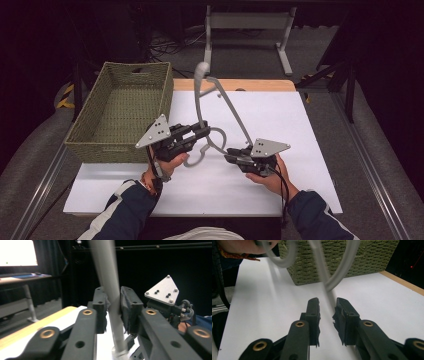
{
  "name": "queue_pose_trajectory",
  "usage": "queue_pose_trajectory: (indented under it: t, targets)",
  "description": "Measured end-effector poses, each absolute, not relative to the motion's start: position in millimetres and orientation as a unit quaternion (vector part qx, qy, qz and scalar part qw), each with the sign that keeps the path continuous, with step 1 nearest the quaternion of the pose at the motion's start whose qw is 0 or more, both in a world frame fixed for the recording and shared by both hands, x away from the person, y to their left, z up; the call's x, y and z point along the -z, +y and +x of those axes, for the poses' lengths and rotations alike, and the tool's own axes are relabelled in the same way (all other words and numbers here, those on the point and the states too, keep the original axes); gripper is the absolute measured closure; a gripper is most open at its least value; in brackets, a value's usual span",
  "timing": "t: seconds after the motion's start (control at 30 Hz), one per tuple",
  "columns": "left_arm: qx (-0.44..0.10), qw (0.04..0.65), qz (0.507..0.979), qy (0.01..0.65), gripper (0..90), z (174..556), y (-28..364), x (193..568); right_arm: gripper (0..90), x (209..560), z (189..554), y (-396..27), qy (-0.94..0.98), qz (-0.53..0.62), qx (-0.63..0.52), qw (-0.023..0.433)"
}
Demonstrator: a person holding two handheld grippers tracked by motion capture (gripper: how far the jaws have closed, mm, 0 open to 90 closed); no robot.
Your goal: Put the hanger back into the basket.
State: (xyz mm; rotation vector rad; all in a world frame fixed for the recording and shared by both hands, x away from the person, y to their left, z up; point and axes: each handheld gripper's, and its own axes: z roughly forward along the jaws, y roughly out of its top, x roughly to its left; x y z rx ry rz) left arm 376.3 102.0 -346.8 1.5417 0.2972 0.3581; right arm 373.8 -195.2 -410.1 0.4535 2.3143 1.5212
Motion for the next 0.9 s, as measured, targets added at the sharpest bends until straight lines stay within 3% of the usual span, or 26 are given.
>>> queue_pose_trajectory:
  t: [0.07,0.17,0.6,0.9]
  targets:
    - [-0.197,0.677,0.696,0.133,79.5,374,100,344,71.2,410,373,-195,0.816,0.156,-0.530,0.171]
    - [-0.205,0.670,0.703,0.126,79.5,372,100,341,66.2,410,372,-194,0.817,0.159,-0.525,0.175]
    - [-0.271,0.639,0.711,0.115,79.6,369,98,323,61.0,402,366,-210,0.813,0.174,-0.520,0.196]
    - [-0.343,0.623,0.695,0.108,79.7,367,110,284,57.0,409,357,-233,0.822,0.189,-0.496,0.205]
